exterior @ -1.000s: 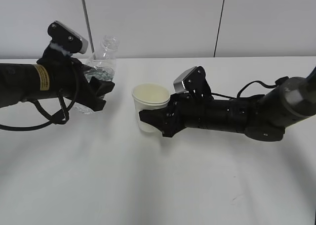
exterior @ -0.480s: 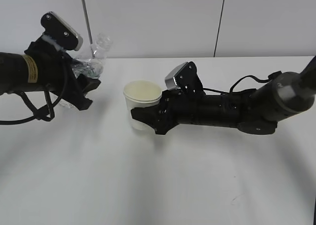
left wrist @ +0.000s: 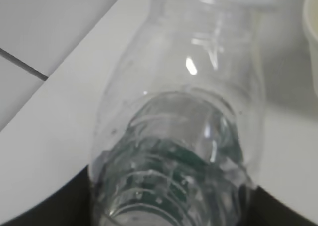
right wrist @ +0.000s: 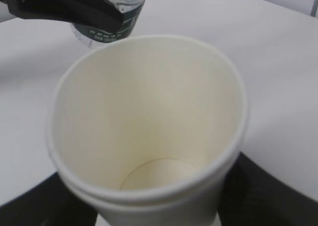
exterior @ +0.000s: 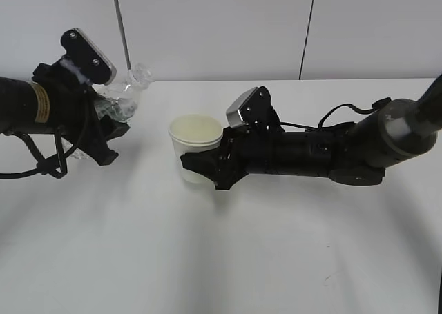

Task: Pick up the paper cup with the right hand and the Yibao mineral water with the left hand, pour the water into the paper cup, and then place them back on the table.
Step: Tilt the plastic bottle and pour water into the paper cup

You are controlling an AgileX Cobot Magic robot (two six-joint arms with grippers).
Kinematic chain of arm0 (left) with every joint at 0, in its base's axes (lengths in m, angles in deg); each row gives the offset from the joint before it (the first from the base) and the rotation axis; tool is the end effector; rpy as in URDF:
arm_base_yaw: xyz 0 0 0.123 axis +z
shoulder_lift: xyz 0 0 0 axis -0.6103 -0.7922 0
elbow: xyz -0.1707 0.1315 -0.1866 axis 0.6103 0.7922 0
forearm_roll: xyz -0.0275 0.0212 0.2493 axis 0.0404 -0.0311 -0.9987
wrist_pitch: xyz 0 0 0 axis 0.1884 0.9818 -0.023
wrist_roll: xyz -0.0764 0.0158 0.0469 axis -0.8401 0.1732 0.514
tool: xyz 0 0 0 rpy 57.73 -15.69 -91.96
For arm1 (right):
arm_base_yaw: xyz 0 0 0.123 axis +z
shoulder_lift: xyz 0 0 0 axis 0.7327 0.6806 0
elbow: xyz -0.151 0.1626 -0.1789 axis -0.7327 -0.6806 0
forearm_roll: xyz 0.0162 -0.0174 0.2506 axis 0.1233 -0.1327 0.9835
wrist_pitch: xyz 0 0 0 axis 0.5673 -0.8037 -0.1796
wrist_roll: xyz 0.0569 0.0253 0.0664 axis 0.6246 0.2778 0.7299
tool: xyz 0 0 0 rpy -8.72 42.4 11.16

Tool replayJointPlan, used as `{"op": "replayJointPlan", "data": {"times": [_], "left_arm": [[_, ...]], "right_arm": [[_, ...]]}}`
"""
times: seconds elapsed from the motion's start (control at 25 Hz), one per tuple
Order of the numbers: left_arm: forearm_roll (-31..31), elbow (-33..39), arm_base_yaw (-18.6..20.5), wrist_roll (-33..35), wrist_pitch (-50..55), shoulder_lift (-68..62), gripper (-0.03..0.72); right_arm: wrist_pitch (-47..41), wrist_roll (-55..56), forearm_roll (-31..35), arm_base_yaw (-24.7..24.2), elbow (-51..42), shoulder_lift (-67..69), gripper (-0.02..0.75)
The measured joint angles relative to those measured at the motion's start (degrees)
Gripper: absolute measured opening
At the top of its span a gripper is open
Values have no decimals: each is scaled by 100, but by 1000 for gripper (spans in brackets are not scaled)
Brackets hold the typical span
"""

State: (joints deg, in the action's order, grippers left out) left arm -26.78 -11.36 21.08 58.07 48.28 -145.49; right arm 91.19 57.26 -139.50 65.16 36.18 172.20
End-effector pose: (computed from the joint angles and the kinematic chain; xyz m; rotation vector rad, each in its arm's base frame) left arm 0.3305 -0.1088 0.1966 1.0680 1.9250 0.0852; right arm 0.3776 0.1850 0.1063 -0.9325 1.7097 0.7614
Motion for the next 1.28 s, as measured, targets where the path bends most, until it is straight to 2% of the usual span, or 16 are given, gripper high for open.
{"op": "replayJointPlan", "data": {"times": [0.68, 1.28], "left_arm": [[-693, -326, -33, 5, 473, 0, 376], [-1245, -360, -386, 5, 1039, 0, 376]], "right_arm": [[-36, 0, -50, 0, 0, 0, 489], [-49, 0, -240, 0, 0, 0, 489]]}}
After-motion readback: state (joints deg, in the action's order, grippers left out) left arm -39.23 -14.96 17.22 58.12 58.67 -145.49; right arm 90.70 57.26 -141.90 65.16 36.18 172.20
